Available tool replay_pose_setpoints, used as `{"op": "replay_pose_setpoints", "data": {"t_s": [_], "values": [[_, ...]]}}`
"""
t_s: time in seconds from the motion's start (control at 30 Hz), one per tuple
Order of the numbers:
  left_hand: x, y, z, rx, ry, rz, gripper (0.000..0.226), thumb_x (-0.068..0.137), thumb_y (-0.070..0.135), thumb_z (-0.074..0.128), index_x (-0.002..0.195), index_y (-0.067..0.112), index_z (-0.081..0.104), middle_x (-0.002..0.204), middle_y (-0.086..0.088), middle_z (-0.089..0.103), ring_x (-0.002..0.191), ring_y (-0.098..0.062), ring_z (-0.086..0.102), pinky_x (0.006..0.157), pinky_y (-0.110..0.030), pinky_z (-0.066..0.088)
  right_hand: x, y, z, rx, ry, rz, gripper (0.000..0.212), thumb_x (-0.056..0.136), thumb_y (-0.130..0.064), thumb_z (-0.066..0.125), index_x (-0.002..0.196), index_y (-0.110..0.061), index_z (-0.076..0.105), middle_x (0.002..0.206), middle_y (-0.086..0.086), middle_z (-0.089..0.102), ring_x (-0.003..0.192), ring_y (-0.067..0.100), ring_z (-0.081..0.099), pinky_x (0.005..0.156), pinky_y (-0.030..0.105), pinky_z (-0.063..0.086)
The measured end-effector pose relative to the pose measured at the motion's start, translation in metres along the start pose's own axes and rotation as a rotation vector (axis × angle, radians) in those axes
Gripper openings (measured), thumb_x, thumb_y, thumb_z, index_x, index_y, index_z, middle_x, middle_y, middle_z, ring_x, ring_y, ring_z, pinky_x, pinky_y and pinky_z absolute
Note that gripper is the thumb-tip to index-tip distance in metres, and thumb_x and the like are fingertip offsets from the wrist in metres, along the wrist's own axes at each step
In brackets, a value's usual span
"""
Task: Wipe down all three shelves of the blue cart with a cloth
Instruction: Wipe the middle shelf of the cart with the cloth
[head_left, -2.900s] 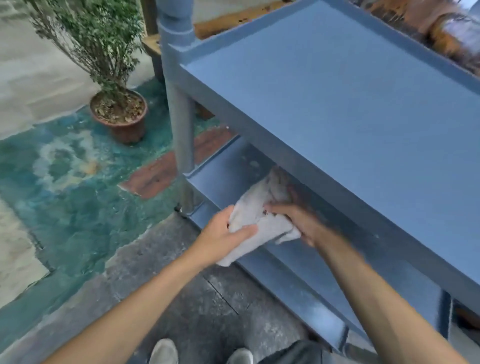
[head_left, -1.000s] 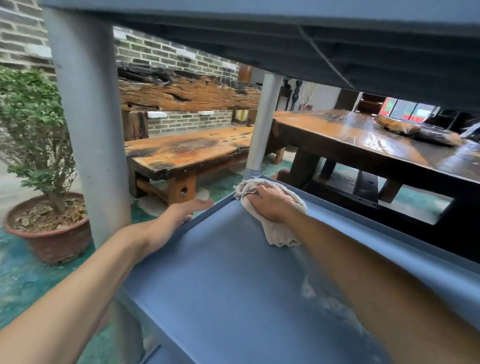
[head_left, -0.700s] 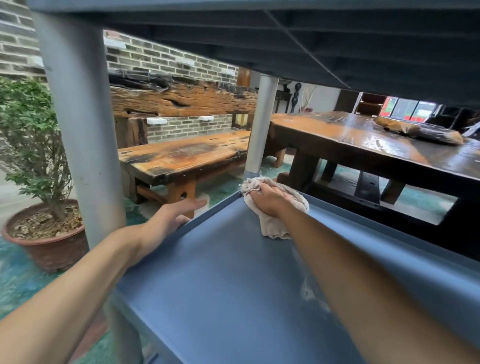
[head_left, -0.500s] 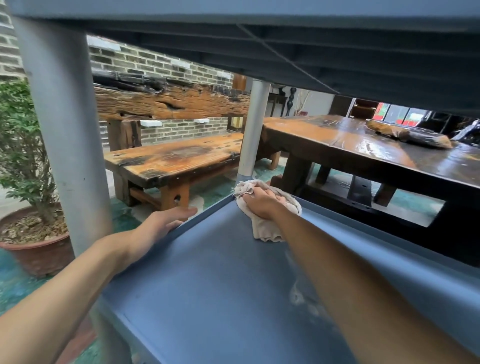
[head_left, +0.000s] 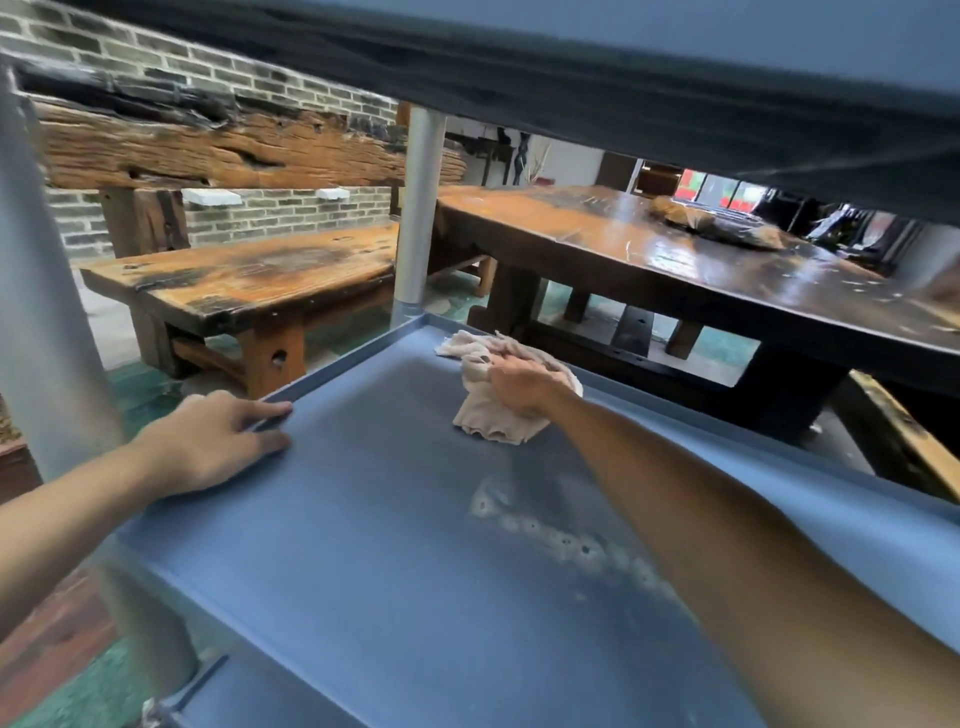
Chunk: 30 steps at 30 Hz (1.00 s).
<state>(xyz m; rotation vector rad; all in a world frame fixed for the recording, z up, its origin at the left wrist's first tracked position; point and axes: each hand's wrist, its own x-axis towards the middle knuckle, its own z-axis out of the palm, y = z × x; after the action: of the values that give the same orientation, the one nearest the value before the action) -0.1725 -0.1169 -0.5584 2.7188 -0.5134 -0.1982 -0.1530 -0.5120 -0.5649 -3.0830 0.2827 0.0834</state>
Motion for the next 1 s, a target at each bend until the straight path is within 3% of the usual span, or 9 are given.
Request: {"op": "replay_pose_setpoints", "data": {"t_s": [0.07, 0.13, 0.23, 0.33, 0.43, 0.6, 0.73, 0.83, 1.0], "values": [[-0.003, 0.005, 0.008, 0.218, 0.202, 0.067, 0.046, 0.095, 0.046, 0.048, 0.132, 0.027, 0.065, 0.132, -0.018, 0.060, 0.138, -0.038, 0.036, 0.109, -0.048, 0.039, -0.008, 0.011, 0.005, 0.008, 0.034, 0.042, 0.060, 0.104, -0.045, 0.013, 0.163, -0.029, 0.012, 0.172, -0.005, 0.005, 0.158, 0.015, 0.004, 0.128, 0.043, 0.007], [-0.014, 0.019, 0.018, 0.255, 0.350, 0.245, 0.045, 0.086, 0.040, 0.046, 0.114, 0.018, 0.075, 0.128, -0.017, 0.060, 0.138, -0.040, 0.033, 0.105, -0.056, 0.043, -0.021, 0.020, 0.004, -0.009, 0.047, 0.064, 0.062, 0.104, -0.046, 0.011, 0.163, -0.027, 0.013, 0.172, -0.003, 0.007, 0.158, 0.016, 0.006, 0.128, 0.043, 0.007], [-0.031, 0.074, 0.027, 0.239, 0.267, 0.491, 0.059, 0.080, 0.052, 0.028, 0.097, 0.022, 0.076, 0.111, -0.003, 0.067, 0.128, -0.030, 0.046, 0.103, -0.047, 0.045, -0.049, 0.047, 0.007, 0.035, 0.066, 0.132, 0.065, 0.100, -0.048, 0.009, 0.162, -0.030, 0.015, 0.172, -0.006, 0.006, 0.158, 0.014, 0.005, 0.128, 0.043, 0.004], [-0.036, 0.125, 0.043, 0.262, 0.169, 0.578, 0.063, 0.079, 0.058, 0.015, 0.098, 0.028, 0.067, 0.108, 0.006, 0.062, 0.119, -0.019, 0.045, 0.098, -0.035, 0.044, -0.075, 0.079, 0.006, 0.069, 0.054, 0.177, 0.066, 0.098, -0.051, 0.008, 0.161, -0.034, 0.017, 0.172, -0.007, 0.010, 0.158, 0.014, 0.006, 0.128, 0.043, 0.004], [-0.040, 0.156, 0.060, 0.223, 0.152, 0.577, 0.062, 0.080, 0.057, 0.012, 0.101, 0.028, 0.063, 0.108, 0.007, 0.060, 0.115, -0.018, 0.047, 0.095, -0.030, 0.041, -0.099, 0.111, 0.006, 0.049, 0.054, 0.220, 0.066, 0.098, -0.050, 0.007, 0.161, -0.033, 0.019, 0.172, -0.006, 0.011, 0.158, 0.014, 0.008, 0.128, 0.044, 0.005], [-0.043, 0.170, 0.083, 0.108, 0.199, 0.478, 0.031, 0.100, 0.039, 0.037, 0.105, 0.021, 0.062, 0.114, -0.004, 0.062, 0.115, -0.028, 0.055, 0.093, -0.039, 0.045, -0.145, 0.164, 0.007, -0.006, 0.041, 0.294, 0.064, 0.102, -0.047, 0.007, 0.161, -0.026, 0.020, 0.171, 0.000, 0.014, 0.158, 0.019, 0.012, 0.127, 0.046, 0.010], [-0.045, 0.163, 0.089, 0.032, 0.254, 0.453, 0.043, 0.099, 0.045, 0.022, 0.099, 0.021, 0.057, 0.111, -0.007, 0.060, 0.109, -0.035, 0.059, 0.085, -0.049, 0.051, -0.186, 0.201, 0.009, -0.081, 0.053, 0.293, 0.056, 0.108, -0.037, 0.020, 0.159, -0.015, 0.025, 0.169, 0.010, 0.021, 0.157, 0.029, 0.017, 0.127, 0.051, 0.015], [-0.042, 0.155, 0.086, 0.011, 0.298, 0.490, 0.058, 0.091, 0.048, 0.016, 0.102, 0.011, 0.059, 0.110, -0.013, 0.058, 0.106, -0.041, 0.054, 0.087, -0.055, 0.049, -0.213, 0.228, 0.008, -0.063, 0.032, 0.379, 0.059, 0.107, -0.039, 0.012, 0.161, -0.017, 0.020, 0.170, 0.008, 0.017, 0.158, 0.025, 0.013, 0.127, 0.049, 0.013], [-0.042, 0.150, 0.087, -0.018, 0.442, 0.533, 0.035, 0.096, 0.036, 0.025, 0.092, 0.021, 0.056, 0.098, -0.010, 0.060, 0.099, -0.038, 0.053, 0.086, -0.056, 0.046, -0.252, 0.267, 0.008, -0.027, 0.022, 0.507, 0.062, 0.104, -0.046, 0.008, 0.161, -0.025, 0.022, 0.171, -0.001, 0.013, 0.158, 0.018, 0.011, 0.128, 0.046, 0.010]]}}
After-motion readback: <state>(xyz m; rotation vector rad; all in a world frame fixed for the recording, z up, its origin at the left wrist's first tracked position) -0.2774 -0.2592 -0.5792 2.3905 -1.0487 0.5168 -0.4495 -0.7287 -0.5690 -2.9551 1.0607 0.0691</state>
